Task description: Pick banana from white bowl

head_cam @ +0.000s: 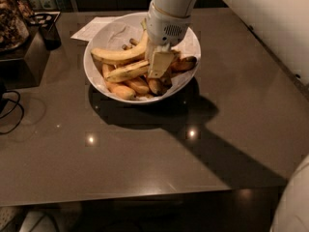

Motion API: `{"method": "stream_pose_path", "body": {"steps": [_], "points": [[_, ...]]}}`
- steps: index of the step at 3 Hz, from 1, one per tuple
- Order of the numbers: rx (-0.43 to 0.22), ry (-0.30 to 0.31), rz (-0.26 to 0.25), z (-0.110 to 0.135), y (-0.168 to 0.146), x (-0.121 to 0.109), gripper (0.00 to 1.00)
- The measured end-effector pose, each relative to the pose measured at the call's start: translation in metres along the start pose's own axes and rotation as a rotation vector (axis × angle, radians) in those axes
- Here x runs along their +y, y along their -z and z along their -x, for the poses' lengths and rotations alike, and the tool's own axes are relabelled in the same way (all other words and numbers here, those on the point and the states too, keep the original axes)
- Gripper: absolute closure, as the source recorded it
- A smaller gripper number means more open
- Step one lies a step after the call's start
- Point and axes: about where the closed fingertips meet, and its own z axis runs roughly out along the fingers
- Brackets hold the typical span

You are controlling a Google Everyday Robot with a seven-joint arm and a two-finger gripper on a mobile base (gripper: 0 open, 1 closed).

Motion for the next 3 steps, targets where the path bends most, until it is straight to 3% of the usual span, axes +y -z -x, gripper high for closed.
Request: {"method": "stream_pose_path", "body": {"steps": [1,2,3], "points": [[0.000,0.000,0.000,0.000,0.000,0.000,1.00],[-0.010,-0.001,-0.020,0.002,0.000,-0.004,1.00],[-0.038,-0.055,-0.068,-0.002,0.019,0.009,1.00]]}}
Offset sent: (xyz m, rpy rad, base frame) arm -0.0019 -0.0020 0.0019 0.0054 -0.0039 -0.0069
